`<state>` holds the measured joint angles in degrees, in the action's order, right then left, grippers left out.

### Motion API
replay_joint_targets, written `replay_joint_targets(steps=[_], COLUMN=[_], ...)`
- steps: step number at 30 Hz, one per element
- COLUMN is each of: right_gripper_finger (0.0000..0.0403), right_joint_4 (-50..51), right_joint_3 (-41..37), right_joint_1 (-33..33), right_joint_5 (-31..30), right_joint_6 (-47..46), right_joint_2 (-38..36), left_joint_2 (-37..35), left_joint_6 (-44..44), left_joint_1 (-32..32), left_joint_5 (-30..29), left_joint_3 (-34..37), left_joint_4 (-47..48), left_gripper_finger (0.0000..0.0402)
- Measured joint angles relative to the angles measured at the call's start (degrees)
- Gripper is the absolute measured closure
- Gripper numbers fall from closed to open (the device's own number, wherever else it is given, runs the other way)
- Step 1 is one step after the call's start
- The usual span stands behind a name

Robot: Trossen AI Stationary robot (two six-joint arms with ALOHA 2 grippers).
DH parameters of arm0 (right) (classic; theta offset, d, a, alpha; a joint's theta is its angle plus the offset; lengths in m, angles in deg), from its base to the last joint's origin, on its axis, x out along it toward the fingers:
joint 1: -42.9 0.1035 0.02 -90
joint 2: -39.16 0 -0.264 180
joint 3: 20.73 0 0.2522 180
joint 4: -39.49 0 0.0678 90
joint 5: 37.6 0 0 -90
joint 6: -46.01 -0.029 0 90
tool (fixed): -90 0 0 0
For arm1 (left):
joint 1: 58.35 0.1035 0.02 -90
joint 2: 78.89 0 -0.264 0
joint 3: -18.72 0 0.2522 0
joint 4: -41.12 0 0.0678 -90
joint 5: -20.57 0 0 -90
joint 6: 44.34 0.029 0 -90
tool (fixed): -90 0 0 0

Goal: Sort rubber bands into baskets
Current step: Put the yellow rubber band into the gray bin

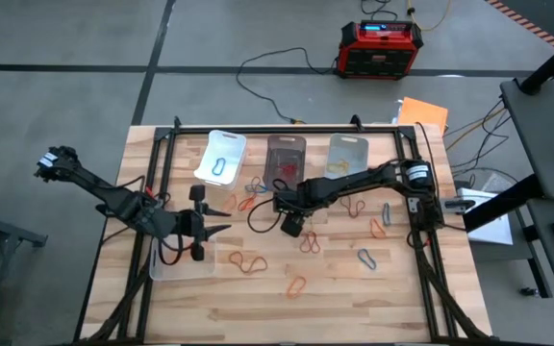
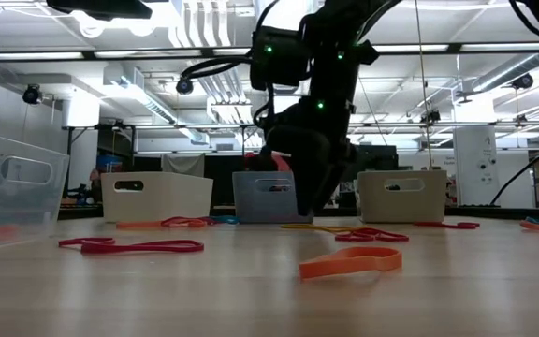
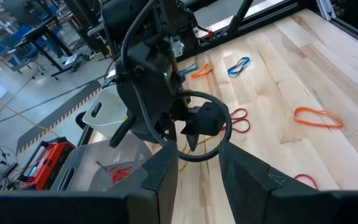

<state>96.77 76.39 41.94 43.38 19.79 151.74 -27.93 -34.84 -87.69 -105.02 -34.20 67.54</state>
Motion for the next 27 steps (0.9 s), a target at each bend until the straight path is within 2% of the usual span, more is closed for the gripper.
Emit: replay_joint_targets(steps=[17, 21, 27], right_gripper_finger=[0.0209, 0.0245, 0.0333], right_joint_4=[-6.89, -7.89, -8.86], right_joint_3=[-5.71, -6.92, -8.35], right_joint_1=[0.08, 0.10, 0.10], right_joint_5=[-0.02, -0.03, -0.58], right_joint_6=[-0.53, -0.49, -0.09], right_joint_2=[0.04, -0.07, -0.20], left_joint_2=[-0.02, -0.02, -0.02], left_joint_6=[0.02, 0.02, 0.04], left_joint_1=[0.00, 0.00, 0.00], left_joint_5=[0.00, 0.00, 0.00], left_joint_3=[0.00, 0.00, 0.00], left_joint_4=[-0.02, -0.02, -0.02], left_gripper_finger=[0.0298, 0.0298, 0.0298])
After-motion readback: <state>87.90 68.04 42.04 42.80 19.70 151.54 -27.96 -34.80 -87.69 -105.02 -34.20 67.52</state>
